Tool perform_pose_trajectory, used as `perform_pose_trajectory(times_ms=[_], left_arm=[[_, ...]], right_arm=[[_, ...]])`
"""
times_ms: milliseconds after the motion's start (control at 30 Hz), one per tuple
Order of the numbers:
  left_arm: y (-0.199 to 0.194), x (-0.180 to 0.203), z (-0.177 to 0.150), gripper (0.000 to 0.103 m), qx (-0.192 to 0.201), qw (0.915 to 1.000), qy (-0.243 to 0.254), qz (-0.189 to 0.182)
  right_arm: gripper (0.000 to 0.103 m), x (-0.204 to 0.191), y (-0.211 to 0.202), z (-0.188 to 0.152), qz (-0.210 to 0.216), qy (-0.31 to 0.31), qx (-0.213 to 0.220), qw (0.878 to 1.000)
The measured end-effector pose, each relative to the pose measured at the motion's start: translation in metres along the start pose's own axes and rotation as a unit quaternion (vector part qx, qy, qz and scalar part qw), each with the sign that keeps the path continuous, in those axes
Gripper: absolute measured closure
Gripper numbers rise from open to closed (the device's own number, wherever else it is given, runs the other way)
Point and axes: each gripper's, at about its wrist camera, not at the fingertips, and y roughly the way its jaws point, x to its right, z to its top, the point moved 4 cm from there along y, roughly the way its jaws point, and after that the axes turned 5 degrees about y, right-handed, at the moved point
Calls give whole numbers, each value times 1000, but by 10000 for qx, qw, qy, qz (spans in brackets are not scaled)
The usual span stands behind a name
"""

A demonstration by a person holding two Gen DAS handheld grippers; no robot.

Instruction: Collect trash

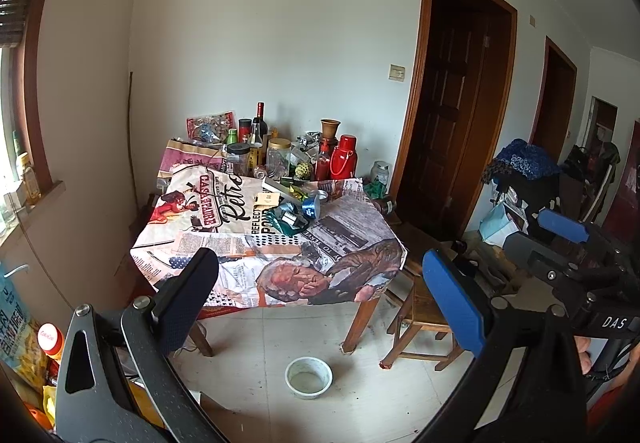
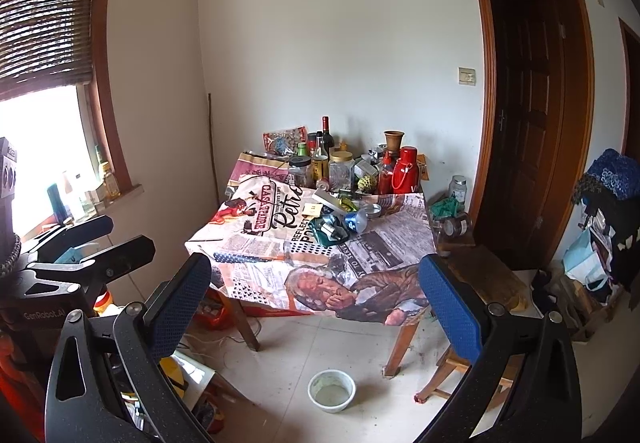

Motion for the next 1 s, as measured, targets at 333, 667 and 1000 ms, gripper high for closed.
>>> perform_pose_trajectory(times_ms=[333,667,1000], left_arm=[[-4,2,-1,0,17,10000,70,-13],[-6,3,0,0,45,9999,124,2],[-7,1,3,0,77,9999,125,-19]], right_arm=[[0,3,-2,-1,-28,32,20,10000],[0,4,-4,-2,-44,34,42,10000],[0,1,-5,-2,-39,-27,75,10000]])
